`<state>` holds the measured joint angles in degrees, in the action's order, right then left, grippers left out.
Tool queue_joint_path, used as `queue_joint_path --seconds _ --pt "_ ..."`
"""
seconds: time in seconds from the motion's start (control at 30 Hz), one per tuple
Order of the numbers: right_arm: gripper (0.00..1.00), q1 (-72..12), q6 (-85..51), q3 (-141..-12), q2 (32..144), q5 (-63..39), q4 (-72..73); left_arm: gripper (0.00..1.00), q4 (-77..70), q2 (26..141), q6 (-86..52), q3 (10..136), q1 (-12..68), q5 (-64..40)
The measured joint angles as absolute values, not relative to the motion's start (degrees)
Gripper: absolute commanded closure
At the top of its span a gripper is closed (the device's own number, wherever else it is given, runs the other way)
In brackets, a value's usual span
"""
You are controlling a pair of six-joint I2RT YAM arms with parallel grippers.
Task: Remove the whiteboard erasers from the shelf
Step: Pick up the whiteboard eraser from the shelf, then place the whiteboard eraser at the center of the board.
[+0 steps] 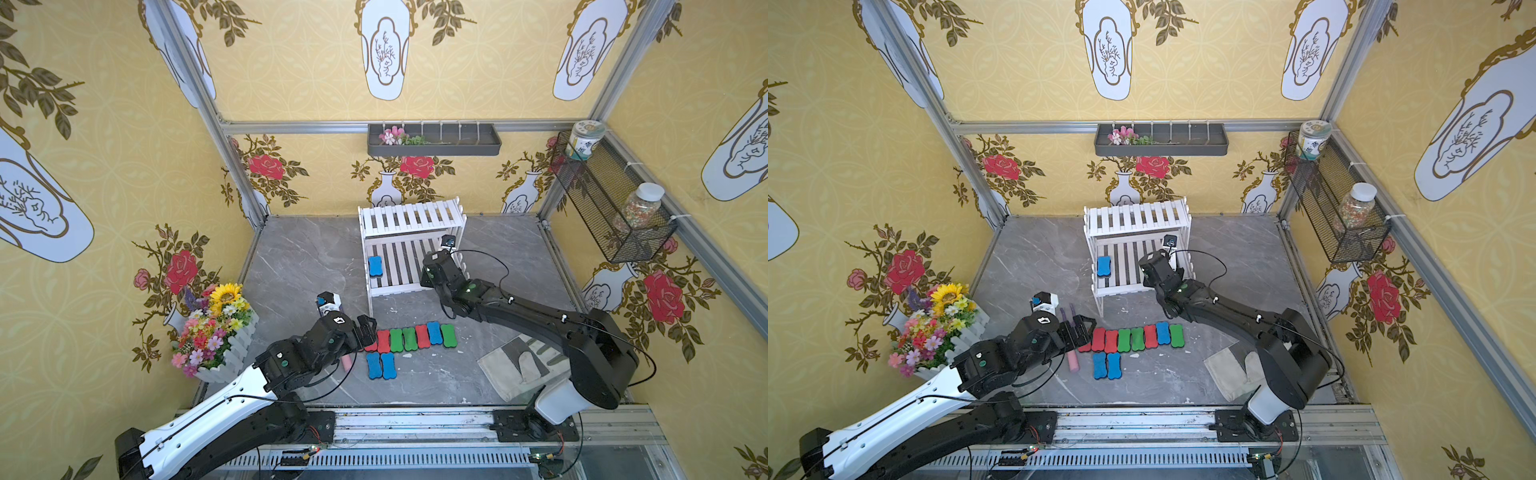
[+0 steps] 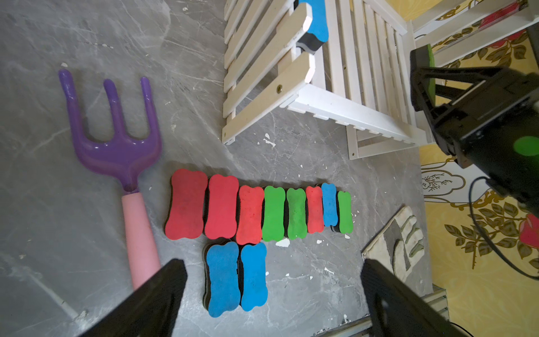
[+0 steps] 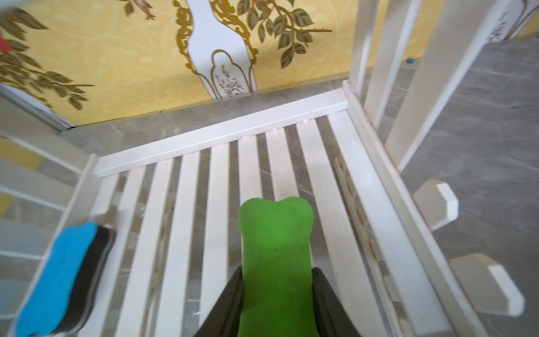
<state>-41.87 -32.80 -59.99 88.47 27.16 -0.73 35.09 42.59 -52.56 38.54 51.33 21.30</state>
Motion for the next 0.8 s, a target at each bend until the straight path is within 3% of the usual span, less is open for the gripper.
queue_joint_path --seconds 0.2,0.33,0.5,0.67,0.8 --pt "0.7 -46.0 -31.3 -54.6 79.6 20.4 1.2 0.0 36.9 42.0 -53.2 39.6 51.3 21.8" --pt "0.7 -55.2 -32.8 -49.1 72.2 20.7 -1.4 0.01 38.0 41.4 -53.9 40.4 51.3 22.7" --pt "0.7 -71.7 -42.6 -42.1 66.8 28.8 -10.8 0.0 39.4 40.8 -54.0 40.9 51.3 23.8" --pt "0.7 -84.5 -58.0 -43.4 74.5 37.6 -23.0 0.0 39.7 41.3 -54.3 41.7 51.3 24.3" --pt "0.7 -87.5 -65.3 -48.5 84.4 40.2 -28.3 0.0 39.8 42.3 -54.2 42.6 51.3 24.5"
